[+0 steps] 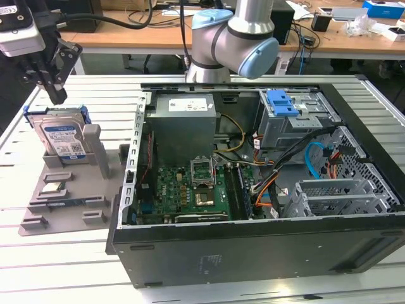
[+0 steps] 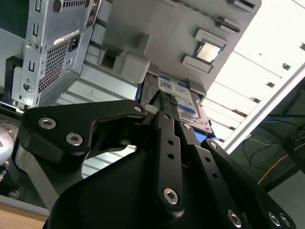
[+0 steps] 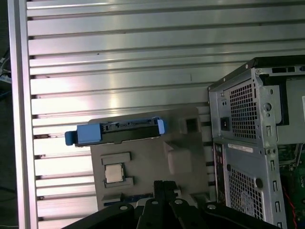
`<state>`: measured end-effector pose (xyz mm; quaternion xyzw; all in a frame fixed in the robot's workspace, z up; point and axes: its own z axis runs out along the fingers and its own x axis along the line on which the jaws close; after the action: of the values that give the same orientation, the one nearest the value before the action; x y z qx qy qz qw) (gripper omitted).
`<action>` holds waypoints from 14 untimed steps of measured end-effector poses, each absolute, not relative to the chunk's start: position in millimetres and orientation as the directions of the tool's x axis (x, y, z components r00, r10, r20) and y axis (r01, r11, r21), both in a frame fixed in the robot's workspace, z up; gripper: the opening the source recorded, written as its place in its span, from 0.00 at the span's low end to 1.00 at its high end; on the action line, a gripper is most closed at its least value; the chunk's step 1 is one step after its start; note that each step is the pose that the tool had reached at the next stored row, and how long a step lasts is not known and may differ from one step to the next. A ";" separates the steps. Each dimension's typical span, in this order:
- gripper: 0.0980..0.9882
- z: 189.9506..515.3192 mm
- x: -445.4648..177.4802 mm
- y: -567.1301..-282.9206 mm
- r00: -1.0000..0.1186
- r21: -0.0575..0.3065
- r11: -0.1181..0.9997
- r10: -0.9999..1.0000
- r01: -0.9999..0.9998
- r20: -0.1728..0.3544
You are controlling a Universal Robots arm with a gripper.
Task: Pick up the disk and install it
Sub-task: 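Reach for the disk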
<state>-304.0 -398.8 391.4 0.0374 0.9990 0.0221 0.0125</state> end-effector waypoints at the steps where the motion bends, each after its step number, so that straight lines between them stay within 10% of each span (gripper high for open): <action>1: 0.01 391.3 -304.8 -398.8 -0.997 0.045 0.996 0.075 0.074 -0.023; 14: 0.01 391.1 -315.9 -398.8 -0.997 0.045 0.996 0.075 0.074 -0.023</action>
<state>-315.9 -398.8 391.1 0.0374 0.9990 0.0221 0.0125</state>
